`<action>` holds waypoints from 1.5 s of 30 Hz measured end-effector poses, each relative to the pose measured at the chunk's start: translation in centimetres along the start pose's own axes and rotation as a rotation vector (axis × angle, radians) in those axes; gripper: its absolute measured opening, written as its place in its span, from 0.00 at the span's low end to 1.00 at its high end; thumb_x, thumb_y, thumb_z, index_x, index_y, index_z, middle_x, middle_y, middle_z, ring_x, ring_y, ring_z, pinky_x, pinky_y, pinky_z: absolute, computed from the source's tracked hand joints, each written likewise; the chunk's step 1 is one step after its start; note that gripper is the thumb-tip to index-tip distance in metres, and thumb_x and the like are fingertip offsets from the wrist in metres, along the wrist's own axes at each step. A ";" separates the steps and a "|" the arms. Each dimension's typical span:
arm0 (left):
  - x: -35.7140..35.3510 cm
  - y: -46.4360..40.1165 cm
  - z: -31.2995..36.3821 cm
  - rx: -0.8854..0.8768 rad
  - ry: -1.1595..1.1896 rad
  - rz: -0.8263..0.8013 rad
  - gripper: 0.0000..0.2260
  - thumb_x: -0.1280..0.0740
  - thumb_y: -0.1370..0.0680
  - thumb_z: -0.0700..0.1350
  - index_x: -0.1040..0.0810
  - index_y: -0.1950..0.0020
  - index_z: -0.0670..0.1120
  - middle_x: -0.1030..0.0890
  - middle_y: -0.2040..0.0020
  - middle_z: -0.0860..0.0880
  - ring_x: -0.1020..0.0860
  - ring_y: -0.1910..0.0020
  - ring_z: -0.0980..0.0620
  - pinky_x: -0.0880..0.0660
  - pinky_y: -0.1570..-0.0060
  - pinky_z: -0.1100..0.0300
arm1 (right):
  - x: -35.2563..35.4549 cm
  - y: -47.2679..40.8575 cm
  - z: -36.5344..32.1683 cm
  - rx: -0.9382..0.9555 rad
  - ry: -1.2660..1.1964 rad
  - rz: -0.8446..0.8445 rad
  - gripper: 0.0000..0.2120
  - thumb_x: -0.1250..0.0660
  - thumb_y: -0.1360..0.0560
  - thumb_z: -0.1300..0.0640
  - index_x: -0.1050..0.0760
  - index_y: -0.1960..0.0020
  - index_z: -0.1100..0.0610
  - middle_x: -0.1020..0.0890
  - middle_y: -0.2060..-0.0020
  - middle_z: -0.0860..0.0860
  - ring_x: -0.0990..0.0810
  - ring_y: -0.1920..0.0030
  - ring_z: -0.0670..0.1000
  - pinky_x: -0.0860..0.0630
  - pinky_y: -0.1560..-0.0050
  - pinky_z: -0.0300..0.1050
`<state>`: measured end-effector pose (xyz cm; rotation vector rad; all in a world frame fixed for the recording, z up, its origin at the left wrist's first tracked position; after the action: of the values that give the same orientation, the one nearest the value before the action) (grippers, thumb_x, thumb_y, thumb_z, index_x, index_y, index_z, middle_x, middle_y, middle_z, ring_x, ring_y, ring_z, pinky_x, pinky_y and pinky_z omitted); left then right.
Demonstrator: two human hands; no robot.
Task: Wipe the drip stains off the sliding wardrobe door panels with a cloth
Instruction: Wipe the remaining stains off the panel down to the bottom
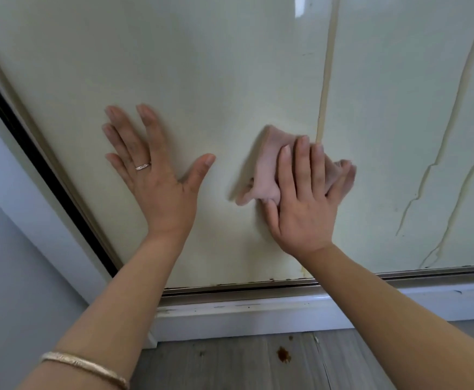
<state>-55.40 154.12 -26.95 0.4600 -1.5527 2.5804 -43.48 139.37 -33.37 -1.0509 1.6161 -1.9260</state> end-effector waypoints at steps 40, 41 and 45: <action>1.0 0.1 -0.8 -0.032 -0.043 0.037 0.41 0.37 0.27 0.62 0.47 0.25 0.37 0.52 0.27 0.29 0.55 0.27 0.36 0.57 0.31 0.45 | -1.7 10.8 1.1 0.318 0.001 -0.200 0.26 0.56 0.16 0.47 0.54 0.21 0.55 0.57 0.21 0.51 0.58 0.22 0.51 0.61 0.26 0.63; 0.9 0.5 -0.9 -0.035 -0.061 0.034 0.42 0.37 0.26 0.62 0.47 0.25 0.37 0.51 0.27 0.28 0.55 0.27 0.35 0.56 0.31 0.45 | -1.7 11.0 1.3 0.340 0.004 -0.214 0.25 0.56 0.17 0.47 0.51 0.22 0.55 0.56 0.21 0.51 0.58 0.22 0.51 0.61 0.26 0.63; -1.1 5.2 -2.1 -0.065 -0.161 -0.023 0.42 0.38 0.27 0.65 0.47 0.25 0.38 0.49 0.29 0.25 0.53 0.29 0.33 0.54 0.31 0.42 | -1.9 10.9 1.1 0.291 -0.005 -0.156 0.31 0.48 0.20 0.48 0.55 0.21 0.55 0.58 0.21 0.50 0.58 0.22 0.51 0.60 0.26 0.63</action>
<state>-56.02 153.52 -32.57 0.6899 -1.6643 2.5220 -43.05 137.41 -44.27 -1.0833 1.2321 -2.1764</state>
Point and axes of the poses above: each hand's wrist, its own y-axis away from the middle knuckle, its own x-axis out of the back of the hand, z = x × y, the point moved 6 cm from there along -y, towards the middle knuckle
